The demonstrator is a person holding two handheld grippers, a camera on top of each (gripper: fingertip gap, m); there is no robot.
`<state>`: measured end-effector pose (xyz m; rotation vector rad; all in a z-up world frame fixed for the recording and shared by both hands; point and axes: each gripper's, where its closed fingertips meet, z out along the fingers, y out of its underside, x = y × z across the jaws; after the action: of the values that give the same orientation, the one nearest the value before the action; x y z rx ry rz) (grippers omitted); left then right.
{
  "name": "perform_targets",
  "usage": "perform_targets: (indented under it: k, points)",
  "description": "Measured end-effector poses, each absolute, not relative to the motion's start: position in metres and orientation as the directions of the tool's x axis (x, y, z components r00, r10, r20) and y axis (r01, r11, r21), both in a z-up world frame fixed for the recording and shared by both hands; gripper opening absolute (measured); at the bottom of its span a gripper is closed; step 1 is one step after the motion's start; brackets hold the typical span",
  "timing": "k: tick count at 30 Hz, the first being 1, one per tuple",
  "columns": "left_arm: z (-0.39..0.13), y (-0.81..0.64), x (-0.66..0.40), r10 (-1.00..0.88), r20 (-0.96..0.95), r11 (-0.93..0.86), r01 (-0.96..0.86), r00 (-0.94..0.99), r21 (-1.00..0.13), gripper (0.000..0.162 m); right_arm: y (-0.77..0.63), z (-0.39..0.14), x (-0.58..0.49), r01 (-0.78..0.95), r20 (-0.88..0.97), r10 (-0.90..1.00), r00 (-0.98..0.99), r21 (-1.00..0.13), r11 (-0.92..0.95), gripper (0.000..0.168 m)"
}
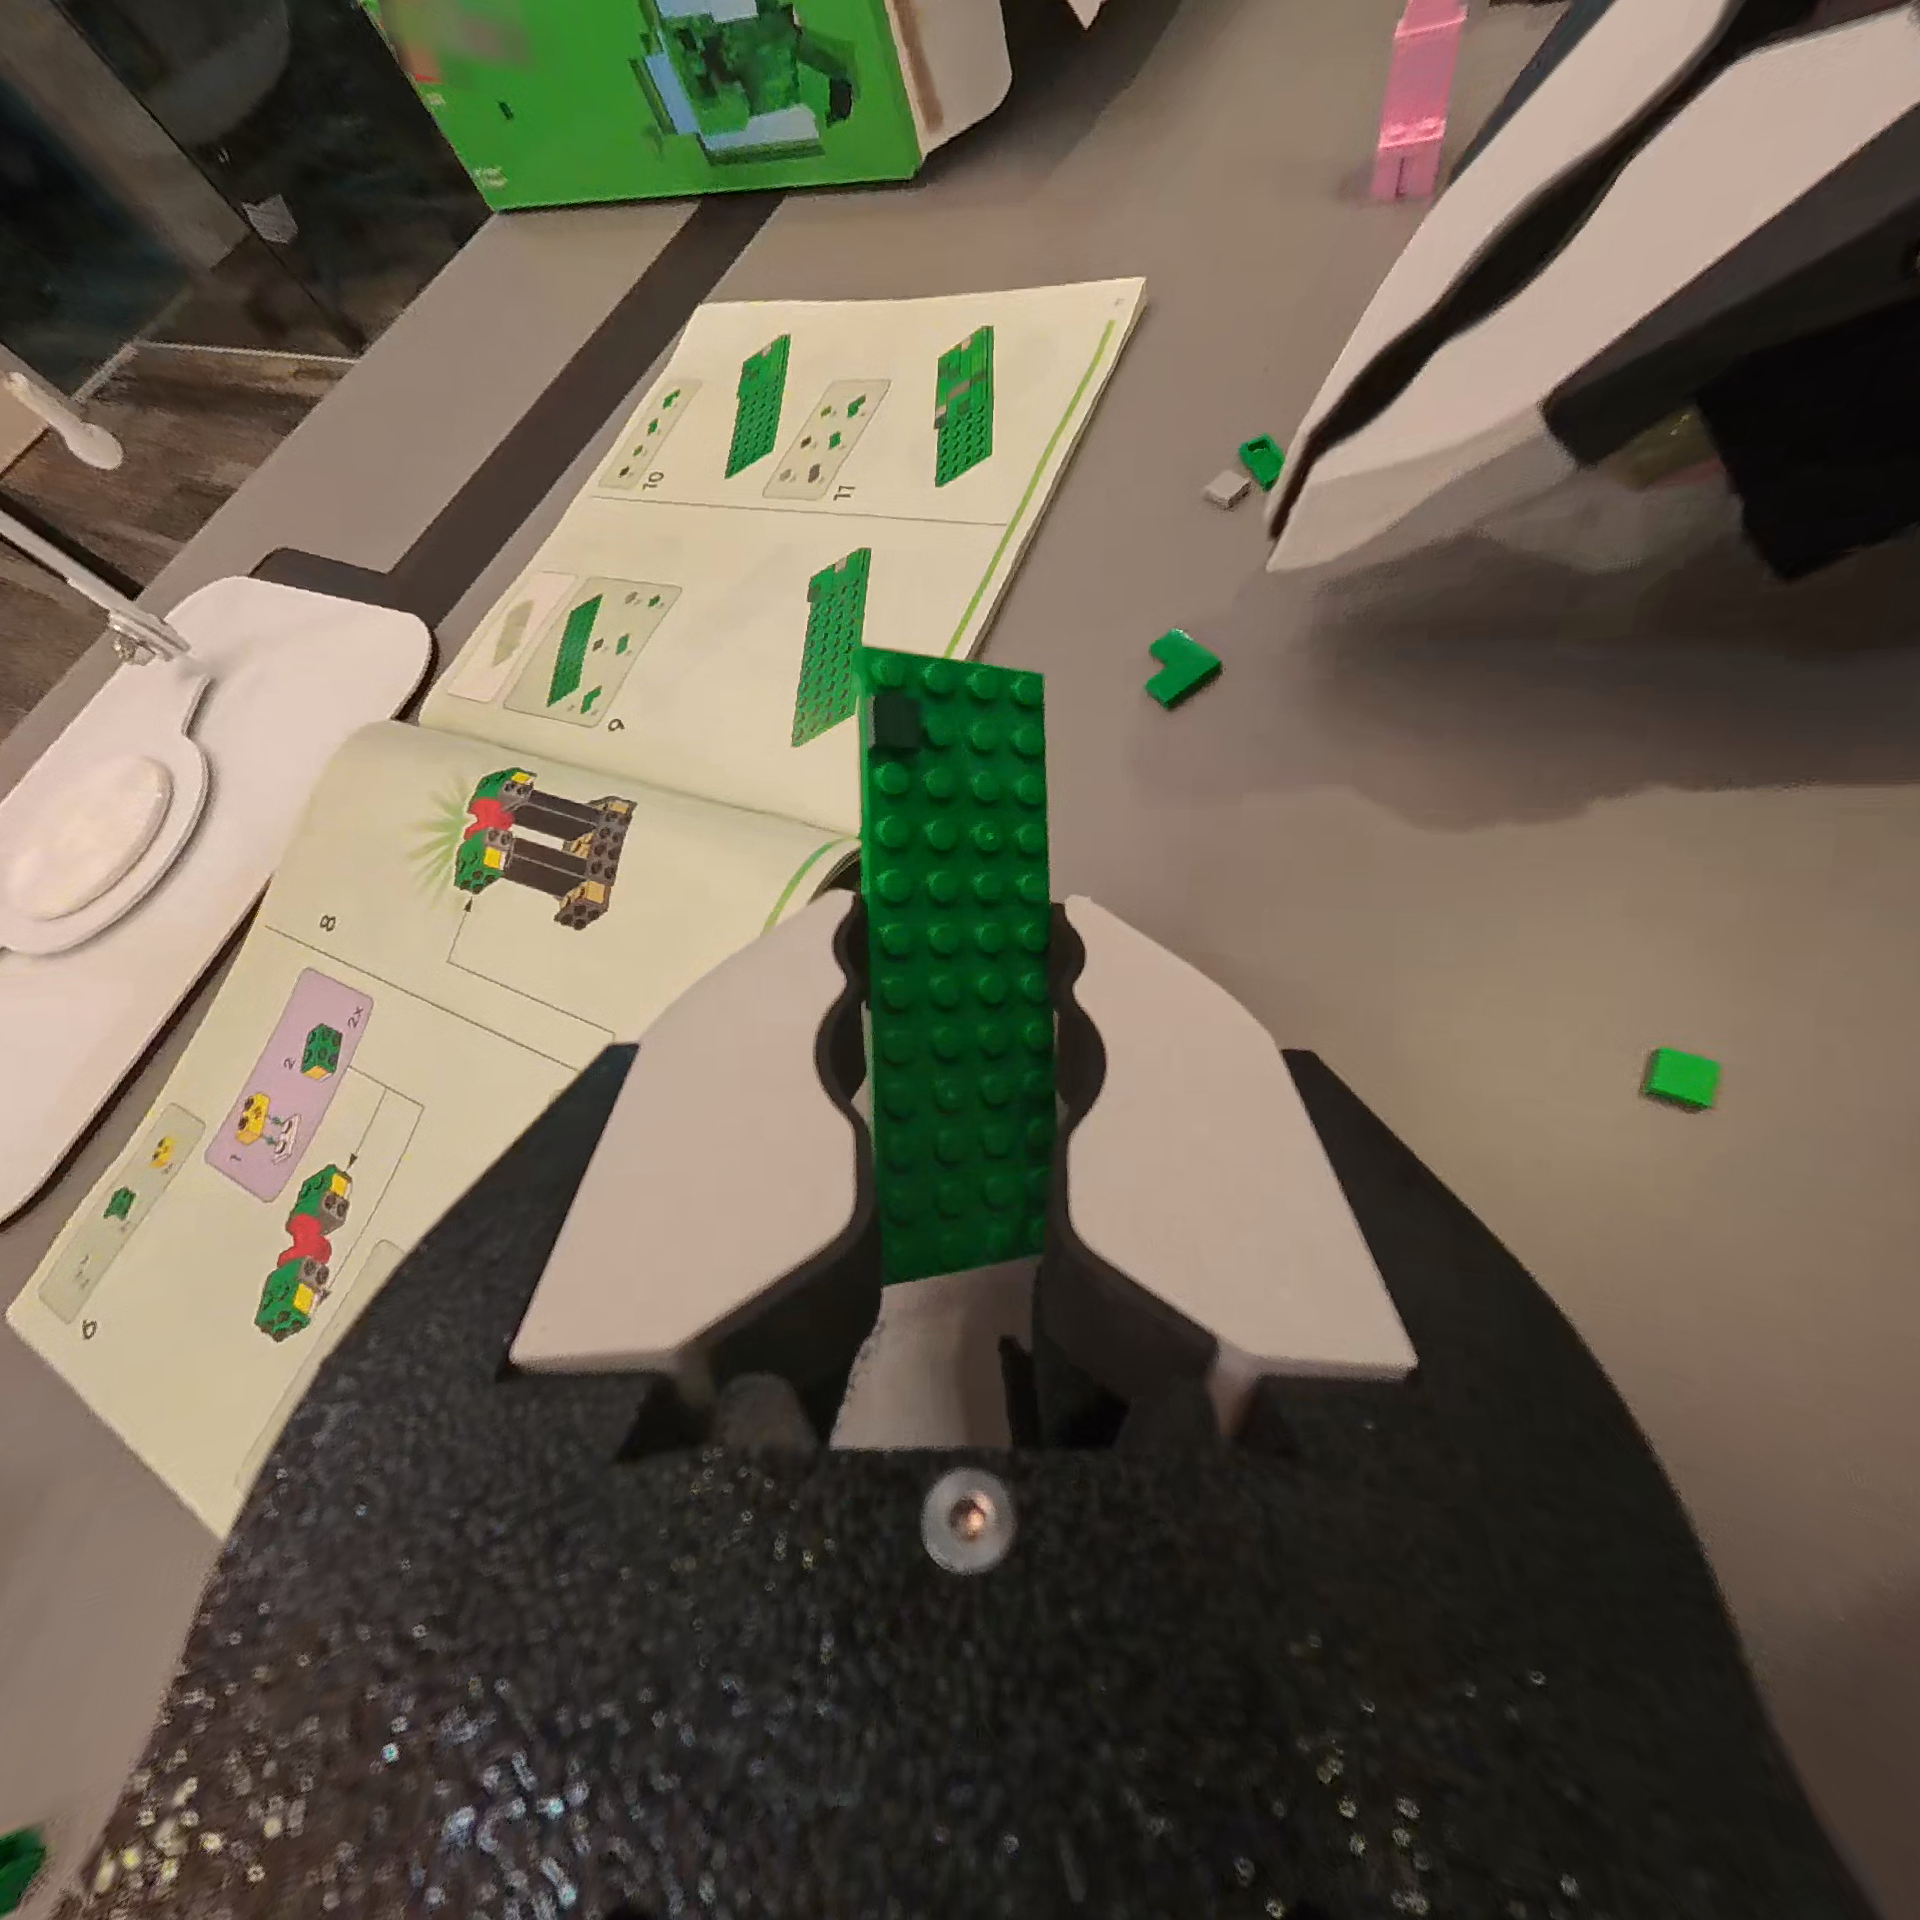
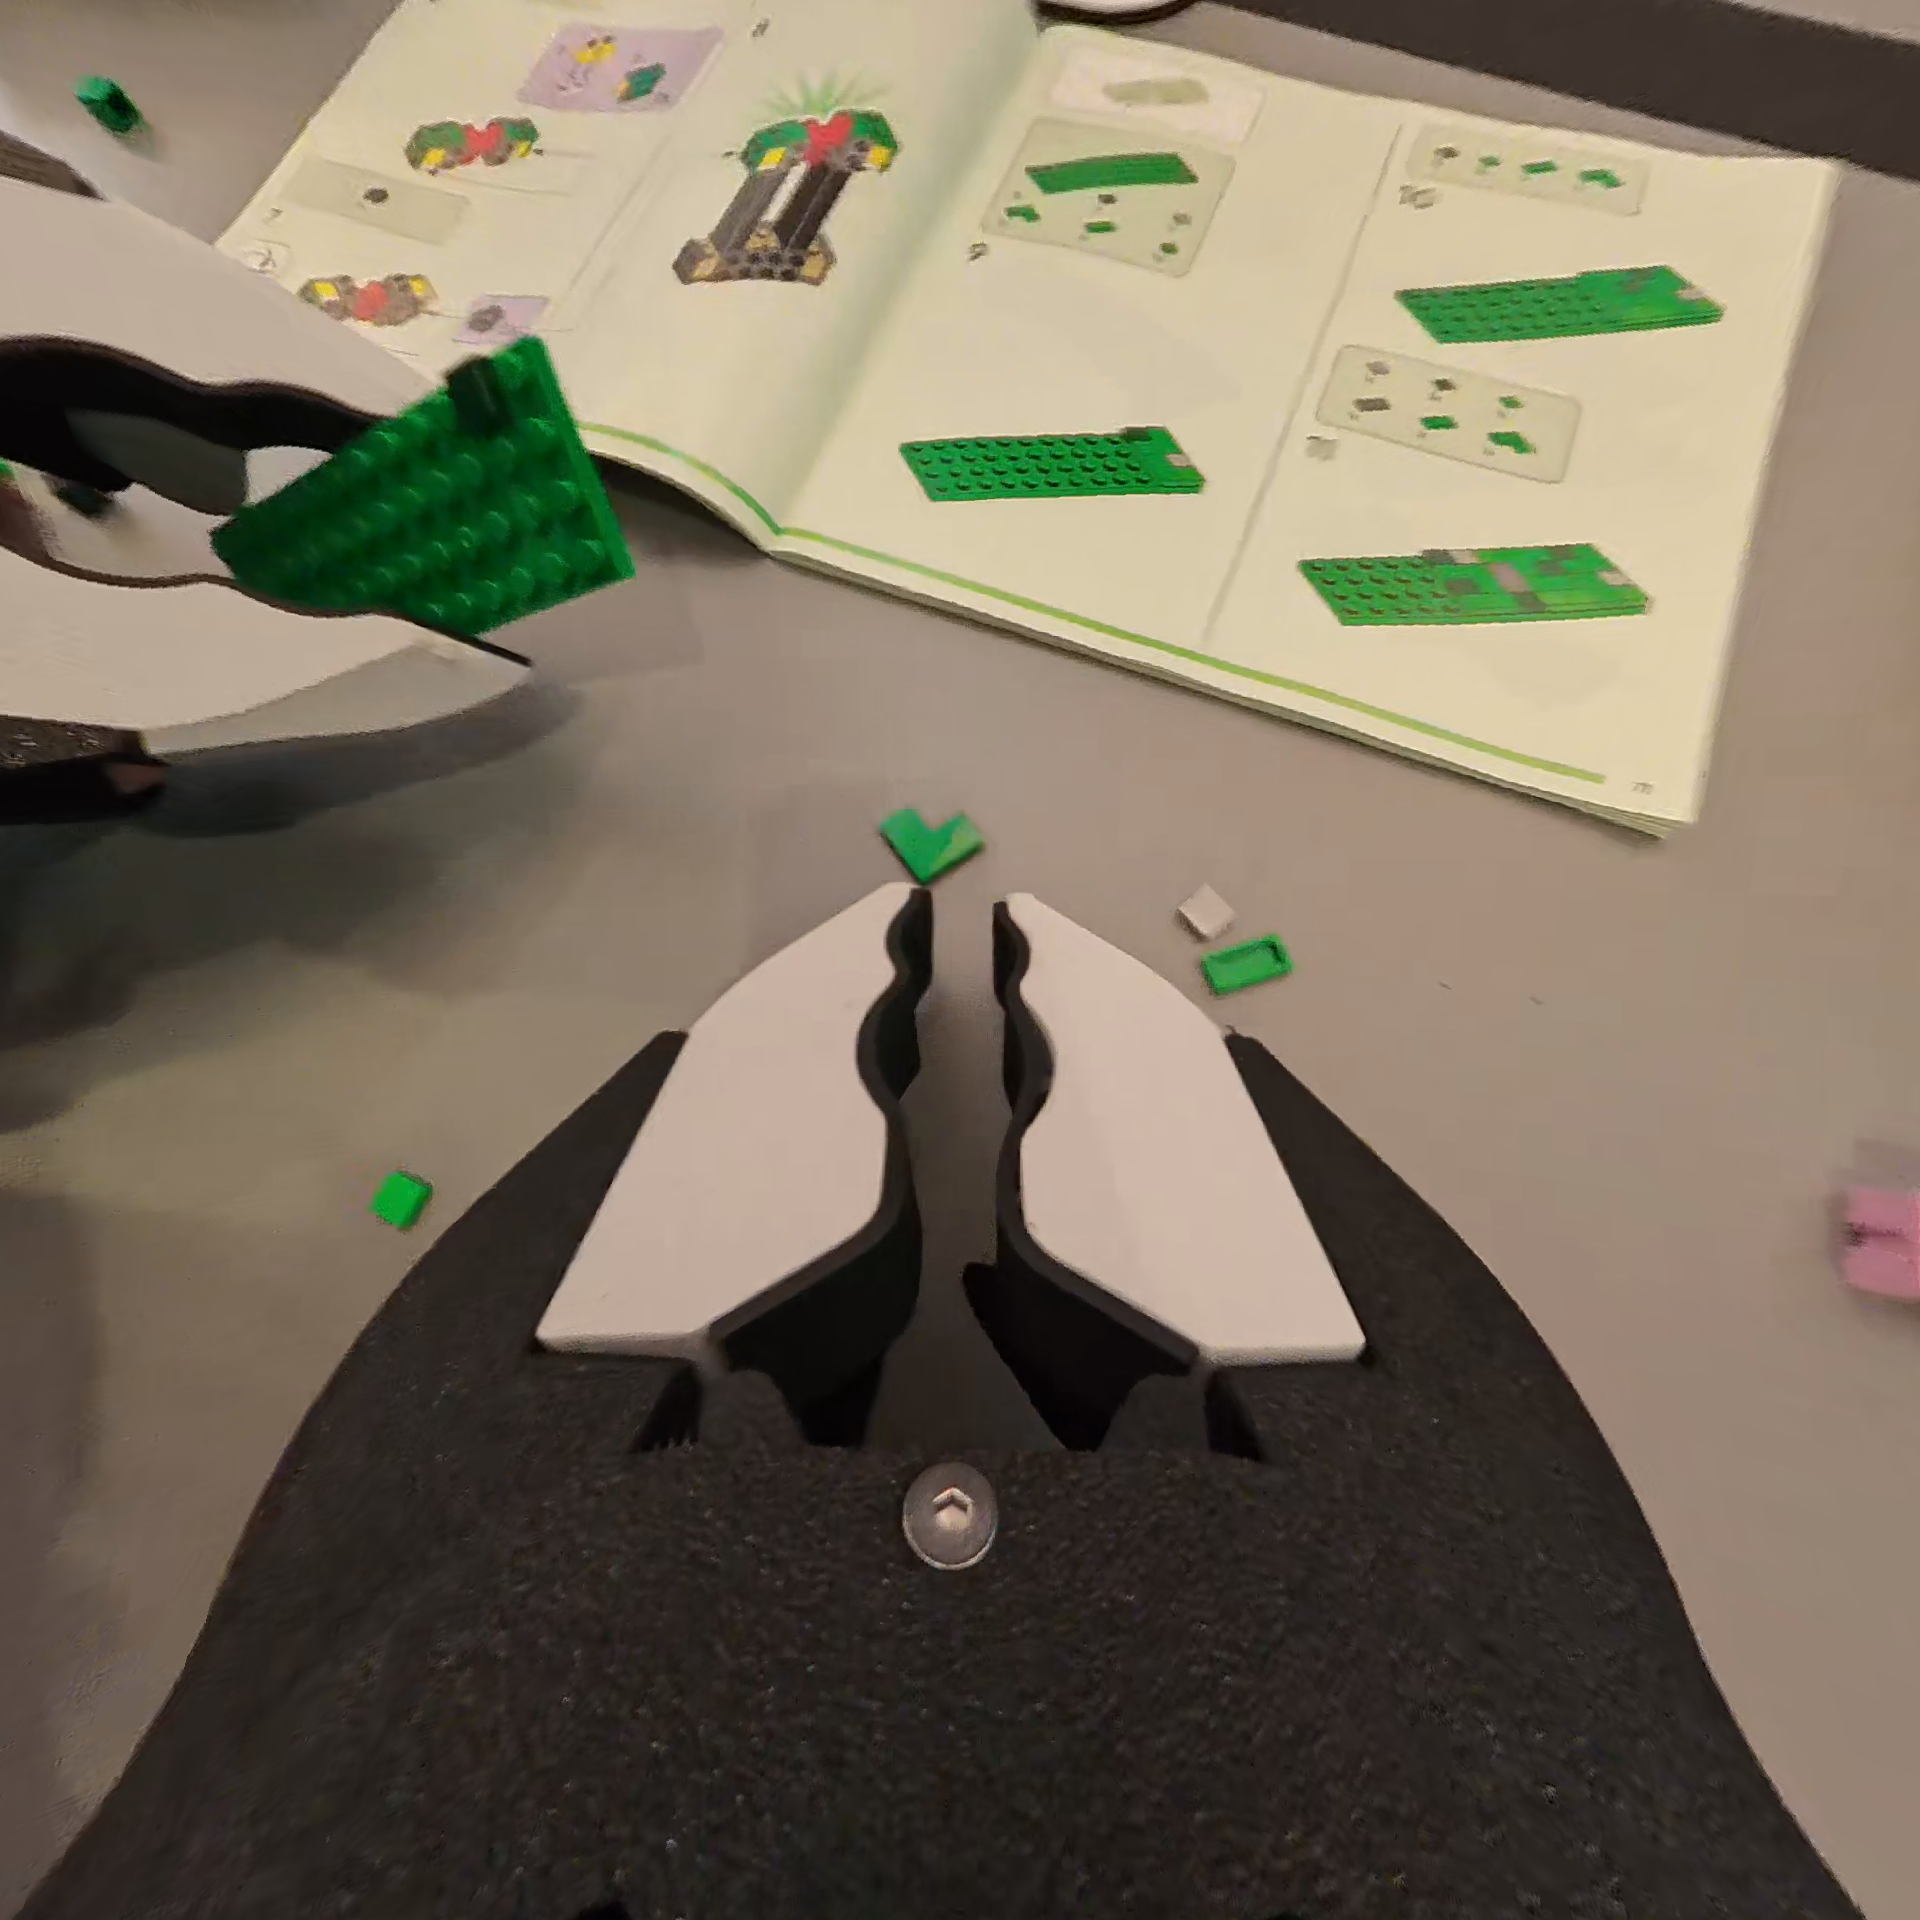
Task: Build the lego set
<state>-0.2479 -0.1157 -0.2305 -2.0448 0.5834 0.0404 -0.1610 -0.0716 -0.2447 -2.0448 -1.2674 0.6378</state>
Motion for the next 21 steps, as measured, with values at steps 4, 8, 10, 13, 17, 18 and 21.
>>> perform_targets:
  k: [4,8,10,13,17,18,21]
  points:
    - [-0.232,-0.115,-0.248,-0.390,-0.238,-0.419,-0.402,0.889,-0.814,0.032,-0.079,-0.247,-0.183,0.618,-0.012,0.937,0.349,-0.749,-0.239,0.018]
    - [-0.230,-0.115,-0.247,-0.390,-0.236,-0.408,-0.397,0.890,-0.822,0.032,-0.079,-0.255,-0.189,0.664,0.102,0.933,0.344,-0.729,-0.165,0.018]
    - [-0.230,-0.115,-0.246,-0.393,-0.231,-0.405,-0.393,0.890,-0.825,0.032,-0.075,-0.255,-0.186,0.680,0.163,0.921,0.353,-0.721,-0.133,0.020]
    - [-0.230,-0.115,-0.246,-0.397,-0.229,-0.404,-0.393,0.889,-0.826,0.033,-0.073,-0.252,-0.181,0.662,0.156,0.913,0.377,-0.735,-0.148,0.021]
    - [-0.231,-0.115,-0.245,-0.398,-0.231,-0.409,-0.397,0.888,-0.822,0.033,-0.070,-0.259,-0.177,0.672,0.119,0.899,0.422,-0.707,-0.222,0.024]
    - [-0.231,-0.115,-0.245,-0.399,-0.229,-0.410,-0.396,0.888,-0.822,0.033,-0.070,-0.259,-0.177,0.673,0.114,0.896,0.429,-0.702,-0.233,0.025]
    - [-0.231,-0.115,-0.245,-0.403,-0.224,-0.412,-0.395,0.887,-0.821,0.033,-0.070,-0.259,-0.179,0.675,0.123,0.891,0.436,-0.700,-0.233,0.026]
